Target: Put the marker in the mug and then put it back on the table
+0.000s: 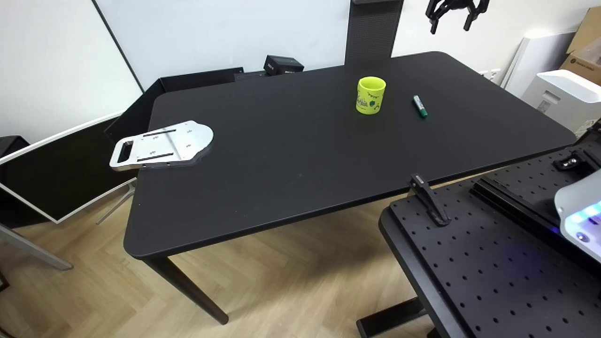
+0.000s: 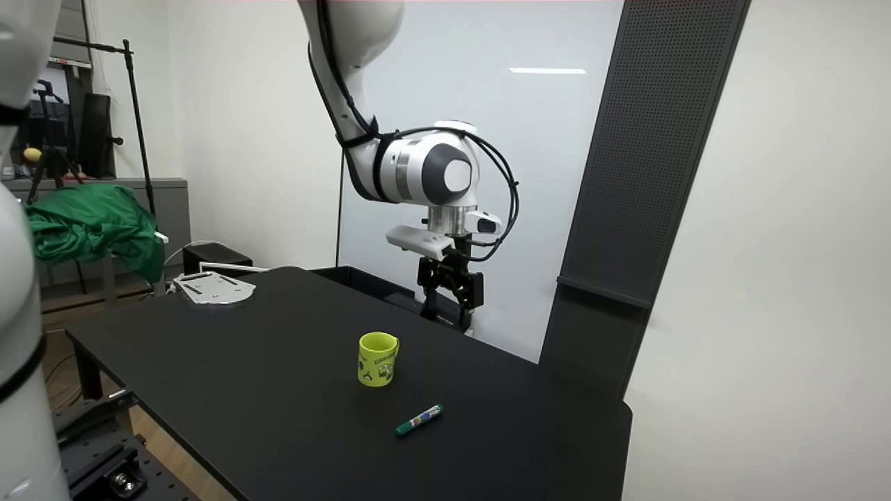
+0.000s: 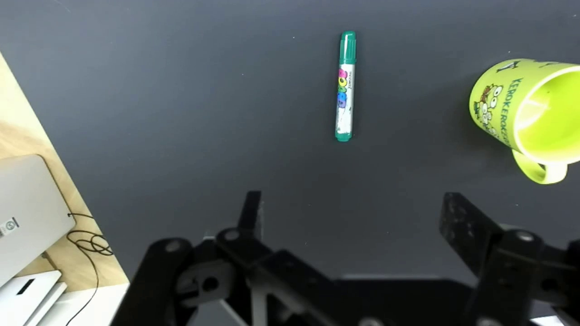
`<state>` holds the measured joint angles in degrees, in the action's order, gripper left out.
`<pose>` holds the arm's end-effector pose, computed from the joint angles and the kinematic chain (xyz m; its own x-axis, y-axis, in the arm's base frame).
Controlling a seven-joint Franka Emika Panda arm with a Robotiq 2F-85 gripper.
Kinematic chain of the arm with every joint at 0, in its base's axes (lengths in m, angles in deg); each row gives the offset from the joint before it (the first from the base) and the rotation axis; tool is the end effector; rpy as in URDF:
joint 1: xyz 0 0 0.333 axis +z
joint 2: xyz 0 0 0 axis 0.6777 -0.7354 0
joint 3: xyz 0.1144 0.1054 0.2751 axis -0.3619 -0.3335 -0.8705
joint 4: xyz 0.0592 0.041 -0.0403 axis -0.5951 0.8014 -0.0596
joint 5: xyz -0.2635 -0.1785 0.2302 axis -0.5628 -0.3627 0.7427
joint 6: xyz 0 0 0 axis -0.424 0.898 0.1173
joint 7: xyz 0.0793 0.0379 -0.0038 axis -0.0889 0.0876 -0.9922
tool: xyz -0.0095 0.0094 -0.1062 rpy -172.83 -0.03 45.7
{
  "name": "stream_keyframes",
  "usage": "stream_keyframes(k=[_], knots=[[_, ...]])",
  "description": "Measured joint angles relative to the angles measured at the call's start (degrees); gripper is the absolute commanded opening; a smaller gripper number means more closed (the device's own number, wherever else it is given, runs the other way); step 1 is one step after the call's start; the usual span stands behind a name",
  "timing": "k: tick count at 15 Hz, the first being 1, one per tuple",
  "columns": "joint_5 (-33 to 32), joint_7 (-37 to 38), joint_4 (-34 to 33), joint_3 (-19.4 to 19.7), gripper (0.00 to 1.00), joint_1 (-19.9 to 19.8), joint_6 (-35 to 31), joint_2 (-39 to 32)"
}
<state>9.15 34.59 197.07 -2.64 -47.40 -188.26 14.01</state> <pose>0.5548 -0.0873 0.2652 0.9477 -0.3122 0.0662 -0.3166 -0.9459 0.0717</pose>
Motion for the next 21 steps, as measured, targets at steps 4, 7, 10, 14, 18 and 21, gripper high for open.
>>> stream_keyframes(k=[4, 7, 10, 14, 18, 21], knots=[[5.6, -0.9, -0.1, 0.1, 1.0, -0.4, -4.2, -3.6], [9.1, -2.1, -0.3, 0.1, 1.0, -0.6, -5.8, -6.5], [9.8, -2.2, -0.7, 0.1, 1.0, -0.6, -6.2, -9.2], [9.9, -2.2, -1.5, 0.1, 1.0, -0.5, -7.6, -12.8], [9.9, -2.2, -3.2, 0.1, 1.0, -0.4, -10.2, -16.5], [10.1, -2.2, -5.1, 0.1, 1.0, -0.4, -11.1, -19.3]])
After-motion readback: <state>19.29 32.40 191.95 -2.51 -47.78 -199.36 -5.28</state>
